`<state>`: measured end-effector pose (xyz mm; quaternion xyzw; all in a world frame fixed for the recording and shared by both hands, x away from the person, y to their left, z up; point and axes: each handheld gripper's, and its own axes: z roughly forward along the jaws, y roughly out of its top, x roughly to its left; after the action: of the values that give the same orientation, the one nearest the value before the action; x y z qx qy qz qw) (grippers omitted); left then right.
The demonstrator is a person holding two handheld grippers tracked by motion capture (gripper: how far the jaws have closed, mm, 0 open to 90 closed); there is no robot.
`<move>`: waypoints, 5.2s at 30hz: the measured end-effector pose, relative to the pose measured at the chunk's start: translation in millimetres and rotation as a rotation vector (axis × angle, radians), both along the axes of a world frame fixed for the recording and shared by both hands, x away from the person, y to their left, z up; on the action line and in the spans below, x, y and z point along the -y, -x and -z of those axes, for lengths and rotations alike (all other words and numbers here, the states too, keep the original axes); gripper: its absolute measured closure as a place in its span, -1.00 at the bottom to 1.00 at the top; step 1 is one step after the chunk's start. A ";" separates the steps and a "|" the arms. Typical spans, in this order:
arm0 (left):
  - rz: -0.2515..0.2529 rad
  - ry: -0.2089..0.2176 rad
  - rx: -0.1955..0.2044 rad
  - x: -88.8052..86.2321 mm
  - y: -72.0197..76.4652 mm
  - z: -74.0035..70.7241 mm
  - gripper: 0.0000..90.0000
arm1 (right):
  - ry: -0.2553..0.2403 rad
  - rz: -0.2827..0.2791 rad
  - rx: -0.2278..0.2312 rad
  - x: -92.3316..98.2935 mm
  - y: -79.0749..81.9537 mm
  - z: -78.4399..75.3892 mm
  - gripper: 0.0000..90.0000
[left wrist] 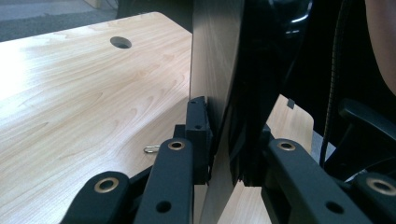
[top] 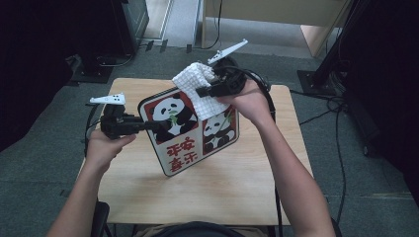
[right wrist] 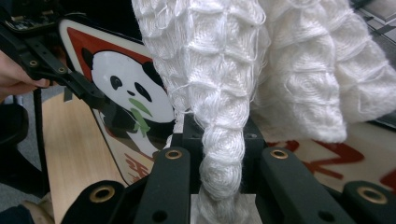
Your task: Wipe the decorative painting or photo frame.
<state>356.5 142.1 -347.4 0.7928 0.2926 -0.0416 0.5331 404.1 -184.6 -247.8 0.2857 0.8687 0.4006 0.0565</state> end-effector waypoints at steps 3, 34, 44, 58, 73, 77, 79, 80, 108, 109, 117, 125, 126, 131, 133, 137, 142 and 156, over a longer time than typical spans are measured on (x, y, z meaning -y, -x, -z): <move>0.004 0.000 0.000 -0.5 -0.5 0.1 0.74 | 0.011 -0.002 -0.004 -3.3 -1.9 2.3 0.76; 0.014 0.002 0.005 -1.7 -1.3 0.7 0.73 | 0.015 -0.023 -0.044 -0.2 1.0 42.7 0.75; 0.013 0.001 0.004 -1.4 -0.5 0.5 0.73 | 0.014 -0.031 -0.049 0.5 4.9 57.3 0.75; 0.019 0.000 0.007 -1.5 -0.3 0.5 0.72 | -0.012 -0.046 -0.057 4.2 7.2 73.7 0.74; 0.021 -0.003 0.013 -1.4 0.2 0.3 0.72 | -0.020 -0.068 -0.045 7.7 10.8 92.1 0.73; 0.021 0.001 0.009 -1.6 -0.3 0.6 0.72 | -0.018 -0.071 -0.049 8.6 11.9 98.0 0.73; 0.020 0.002 0.008 -1.6 -0.3 0.6 0.72 | -0.017 -0.069 -0.054 9.0 12.7 100.8 0.73; 0.020 0.002 0.008 -1.6 -0.3 0.6 0.72 | -0.017 -0.069 -0.054 9.0 12.7 100.8 0.73; 0.018 0.005 0.020 -2.0 0.4 1.1 0.72 | -0.018 -0.068 -0.093 14.0 24.2 143.1 0.73; 0.018 0.005 0.019 -2.1 0.4 1.1 0.72 | -0.015 -0.070 -0.091 14.4 24.3 144.6 0.73; 0.018 0.005 0.018 -2.2 0.4 1.1 0.71 | -0.007 -0.075 -0.098 17.3 26.4 157.8 0.73; 0.021 0.002 0.021 -2.4 0.3 0.9 0.71 | 0.013 -0.074 -0.115 17.6 30.2 172.2 0.73; 0.021 0.001 0.021 -2.4 0.3 0.9 0.71 | 0.008 -0.071 -0.114 18.2 31.1 175.0 0.73; 0.021 -0.001 0.023 -2.4 0.6 0.8 0.71 | 0.014 -0.068 -0.130 19.9 33.1 186.0 0.73; 0.021 0.000 0.024 -2.4 0.6 0.8 0.71 | 0.016 -0.069 -0.133 20.1 33.3 188.3 0.73; 0.024 -0.002 0.023 -2.7 0.2 0.7 0.71 | 0.023 -0.066 -0.151 21.9 34.8 199.3 0.73; 0.025 -0.001 0.022 -2.6 0.5 0.6 0.71 | 0.022 -0.061 -0.166 23.8 35.6 206.2 0.73; 0.029 0.001 0.020 -2.7 1.0 0.8 0.70 | 0.025 -0.049 -0.229 27.9 37.9 232.5 0.72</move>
<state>355.5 144.7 -348.2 0.7972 0.2754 -0.0415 0.5356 366.2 -212.5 -480.3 0.3076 0.8811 0.3559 -0.0495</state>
